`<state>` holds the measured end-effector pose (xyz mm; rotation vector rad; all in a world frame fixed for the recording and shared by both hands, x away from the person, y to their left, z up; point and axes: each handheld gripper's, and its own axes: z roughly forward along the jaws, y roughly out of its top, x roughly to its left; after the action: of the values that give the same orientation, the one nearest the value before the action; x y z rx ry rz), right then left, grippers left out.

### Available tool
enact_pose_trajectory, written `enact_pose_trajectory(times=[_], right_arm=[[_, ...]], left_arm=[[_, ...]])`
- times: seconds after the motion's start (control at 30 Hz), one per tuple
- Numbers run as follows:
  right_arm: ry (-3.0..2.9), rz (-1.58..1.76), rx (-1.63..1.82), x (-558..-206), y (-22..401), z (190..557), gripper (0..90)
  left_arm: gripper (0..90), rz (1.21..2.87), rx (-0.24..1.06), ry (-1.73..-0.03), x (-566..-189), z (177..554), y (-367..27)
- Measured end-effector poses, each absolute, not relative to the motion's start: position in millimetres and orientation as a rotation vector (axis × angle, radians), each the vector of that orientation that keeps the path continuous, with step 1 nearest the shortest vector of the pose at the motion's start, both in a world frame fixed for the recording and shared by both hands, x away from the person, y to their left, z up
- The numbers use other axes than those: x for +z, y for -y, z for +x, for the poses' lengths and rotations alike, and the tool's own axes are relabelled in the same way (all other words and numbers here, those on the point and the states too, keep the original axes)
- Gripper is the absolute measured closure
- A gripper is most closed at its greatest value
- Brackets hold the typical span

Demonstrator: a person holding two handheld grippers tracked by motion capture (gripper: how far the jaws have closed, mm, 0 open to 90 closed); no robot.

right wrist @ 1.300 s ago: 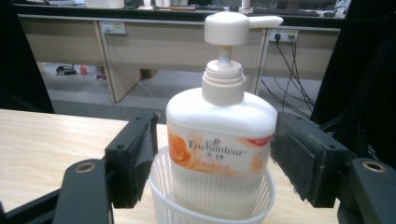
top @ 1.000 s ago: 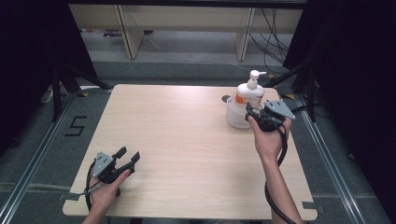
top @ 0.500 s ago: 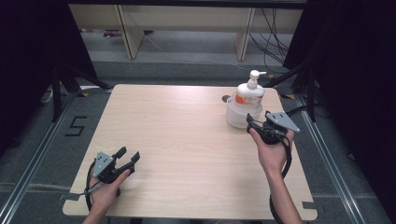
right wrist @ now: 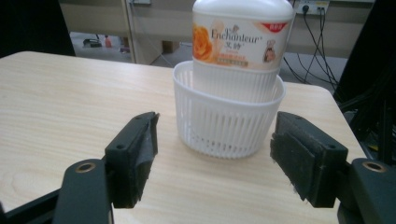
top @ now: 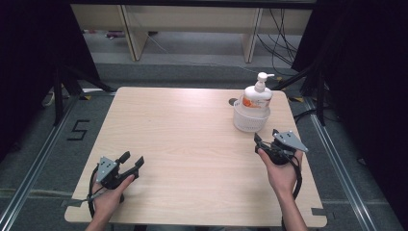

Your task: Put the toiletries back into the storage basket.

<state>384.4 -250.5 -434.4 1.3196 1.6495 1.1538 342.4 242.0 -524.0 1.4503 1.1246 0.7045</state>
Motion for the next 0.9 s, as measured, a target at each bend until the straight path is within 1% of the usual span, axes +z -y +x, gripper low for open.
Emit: enact_pose_trajectory(times=[0.37,0.47,0.5,0.57,0.8,0.9], right_arm=[[-1.692,1.320,1.119,-458.0,264.9,363.7,32.6],[-1.689,1.370,1.115,-463.0,264.9,356.6,32.8],[-1.686,1.318,1.125,-467.5,267.6,356.3,32.9],[-1.679,1.369,1.134,-472.7,266.0,351.9,32.9],[-1.709,1.356,1.111,-490.7,269.8,341.7,33.3],[-1.711,1.406,1.113,-497.0,267.1,337.8,33.2]], left_arm=[[36.2,1.448,0.706,-1.125,-524.0,342.2,-241.9],[36.2,1.450,0.706,-1.126,-524.0,342.3,-241.9],[36.2,1.450,0.707,-1.125,-524.0,342.3,-241.9],[36.2,1.451,0.708,-1.121,-524.1,342.4,-241.7],[36.3,1.445,0.711,-1.111,-524.7,343.5,-240.8],[36.3,1.441,0.713,-1.110,-524.9,343.4,-240.5]])
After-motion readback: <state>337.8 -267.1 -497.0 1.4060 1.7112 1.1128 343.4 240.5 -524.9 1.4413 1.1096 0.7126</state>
